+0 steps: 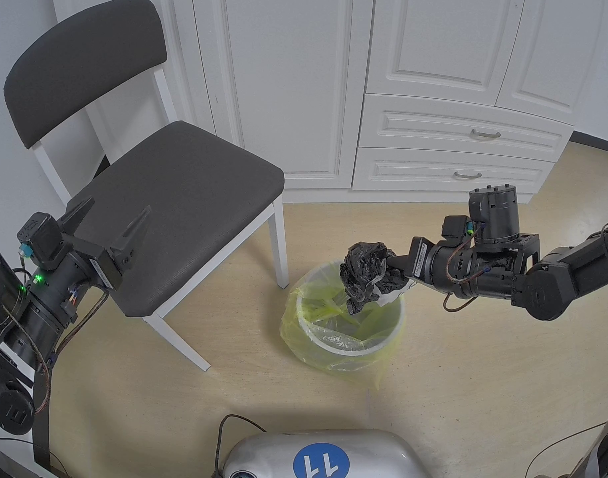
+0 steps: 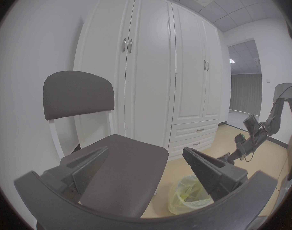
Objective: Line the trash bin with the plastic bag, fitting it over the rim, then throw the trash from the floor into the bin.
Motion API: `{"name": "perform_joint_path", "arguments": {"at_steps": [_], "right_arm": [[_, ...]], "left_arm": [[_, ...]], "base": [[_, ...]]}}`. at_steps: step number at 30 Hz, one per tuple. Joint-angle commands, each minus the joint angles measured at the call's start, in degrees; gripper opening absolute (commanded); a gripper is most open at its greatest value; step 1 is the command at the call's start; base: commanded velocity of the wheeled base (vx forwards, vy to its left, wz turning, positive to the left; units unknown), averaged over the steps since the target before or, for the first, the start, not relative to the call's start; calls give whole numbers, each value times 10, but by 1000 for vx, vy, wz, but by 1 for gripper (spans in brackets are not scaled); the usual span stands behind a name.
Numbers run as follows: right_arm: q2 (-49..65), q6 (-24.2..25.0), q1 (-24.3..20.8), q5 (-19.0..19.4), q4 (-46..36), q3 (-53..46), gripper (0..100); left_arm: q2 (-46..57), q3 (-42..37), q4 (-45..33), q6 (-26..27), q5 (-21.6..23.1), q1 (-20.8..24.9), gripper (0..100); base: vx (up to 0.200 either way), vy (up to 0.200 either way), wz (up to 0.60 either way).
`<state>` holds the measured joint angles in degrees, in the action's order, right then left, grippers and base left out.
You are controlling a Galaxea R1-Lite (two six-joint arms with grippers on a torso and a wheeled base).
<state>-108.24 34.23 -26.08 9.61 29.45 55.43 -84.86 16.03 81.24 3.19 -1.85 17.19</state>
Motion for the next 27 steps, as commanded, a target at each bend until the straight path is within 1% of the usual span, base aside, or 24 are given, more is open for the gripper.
{"name": "perform_joint_path", "arguments": {"at_steps": [1, 3, 4, 6, 7, 12, 17, 20, 21, 23, 24, 25, 27], "right_arm": [[-33, 1, 1, 1, 2, 6, 0], [-37, 1, 1, 1, 2, 9, 0], [-41, 1, 1, 1, 2, 9, 0], [-43, 1, 1, 1, 2, 9, 0], [-44, 1, 0, 1, 2, 9, 0], [-54, 2, -2, 2, 3, 11, 0], [-72, 6, -10, 3, 3, 13, 0], [-106, 29, -15, 5, 17, 24, 0], [-106, 29, -15, 5, 17, 24, 0], [-158, 60, -15, 7, 57, 37, 0], [-158, 60, -15, 7, 57, 37, 0], [-199, 76, -15, 7, 92, 41, 0], [-228, 78, -17, 7, 112, 41, 0]], "left_arm": [[-2, -10, 16, 0, 3, -1, 100], [-2, -17, 30, 1, 11, -1, 100], [-4, -21, 42, 0, 29, -1, 100], [-13, -19, 45, 4, 43, -8, 100], [-17, -17, 45, 5, 43, -11, 100], [-37, -14, 45, 1, 42, -23, 100], [-37, -17, 46, 5, 43, -22, 100], [-39, -19, 50, 5, 44, -22, 100], [-39, -19, 50, 5, 44, -22, 100], [-44, -21, 58, 6, 44, -22, 100], [-44, -21, 58, 6, 44, -22, 100], [-47, -21, 64, 6, 44, -21, 100], [-48, -21, 64, 6, 44, -21, 100]], "base": [[0, 0, 0], [0, 0, 0], [0, 0, 0], [0, 0, 0], [0, 0, 0], [200, 0, 0], [0, 0, 0], [0, 0, 0], [0, 0, 0], [0, 0, 0], [0, 0, 0], [0, 0, 0], [0, 0, 0]]}}
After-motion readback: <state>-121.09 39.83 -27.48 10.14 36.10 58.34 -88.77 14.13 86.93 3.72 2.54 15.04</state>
